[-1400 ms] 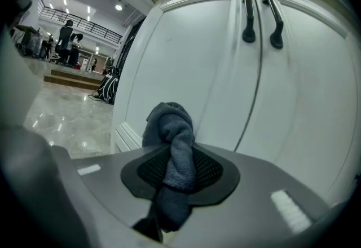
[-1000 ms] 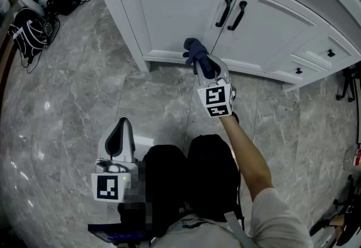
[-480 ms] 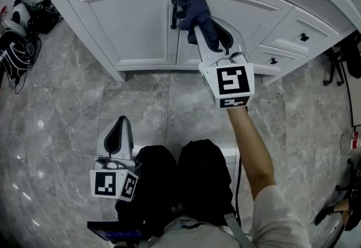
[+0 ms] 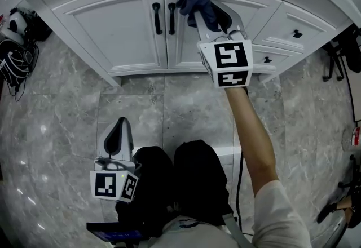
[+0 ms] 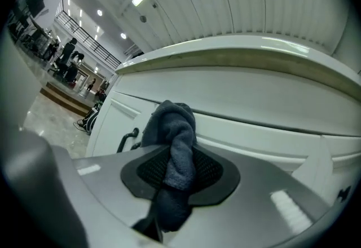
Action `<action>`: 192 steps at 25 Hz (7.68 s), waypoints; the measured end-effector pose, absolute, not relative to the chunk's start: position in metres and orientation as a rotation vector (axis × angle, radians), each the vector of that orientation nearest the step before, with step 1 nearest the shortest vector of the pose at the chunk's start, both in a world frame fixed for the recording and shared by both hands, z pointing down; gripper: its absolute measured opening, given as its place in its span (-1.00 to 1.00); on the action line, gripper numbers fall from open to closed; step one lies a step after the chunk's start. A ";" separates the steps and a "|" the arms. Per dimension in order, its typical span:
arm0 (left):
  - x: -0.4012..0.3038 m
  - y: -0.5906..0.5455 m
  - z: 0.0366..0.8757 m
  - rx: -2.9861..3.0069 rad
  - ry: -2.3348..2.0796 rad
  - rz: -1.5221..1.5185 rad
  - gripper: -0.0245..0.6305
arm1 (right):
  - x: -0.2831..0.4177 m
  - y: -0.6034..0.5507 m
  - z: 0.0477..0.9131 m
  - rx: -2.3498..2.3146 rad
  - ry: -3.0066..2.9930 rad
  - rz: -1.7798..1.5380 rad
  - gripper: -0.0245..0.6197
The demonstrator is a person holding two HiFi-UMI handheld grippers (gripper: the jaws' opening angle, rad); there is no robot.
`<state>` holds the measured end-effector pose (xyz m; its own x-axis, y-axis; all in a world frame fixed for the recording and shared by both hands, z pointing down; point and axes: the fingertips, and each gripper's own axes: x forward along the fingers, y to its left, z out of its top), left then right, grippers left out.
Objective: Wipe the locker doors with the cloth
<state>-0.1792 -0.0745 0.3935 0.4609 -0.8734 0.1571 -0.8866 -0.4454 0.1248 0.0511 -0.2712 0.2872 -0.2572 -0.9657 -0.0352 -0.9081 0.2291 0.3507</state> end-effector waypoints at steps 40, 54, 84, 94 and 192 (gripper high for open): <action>-0.182 -0.067 0.394 2.521 -1.543 0.143 -0.92 | 0.020 -0.271 0.362 1.729 -2.420 -0.259 -0.61; -0.179 -0.071 0.396 2.523 -1.537 0.138 -0.92 | 0.103 -0.265 0.361 1.886 -2.215 -0.313 -0.61; -0.170 -0.069 0.392 2.541 -1.531 0.138 -0.92 | 0.090 -0.209 0.378 1.845 -2.250 -0.376 -0.62; -0.178 -0.067 0.395 2.527 -1.538 0.153 -0.92 | 0.018 -0.263 0.448 1.684 -2.298 -0.174 -0.62; -0.168 -0.062 0.408 2.520 -1.524 0.210 -0.92 | -0.001 -0.228 0.592 1.509 -2.295 0.013 -0.62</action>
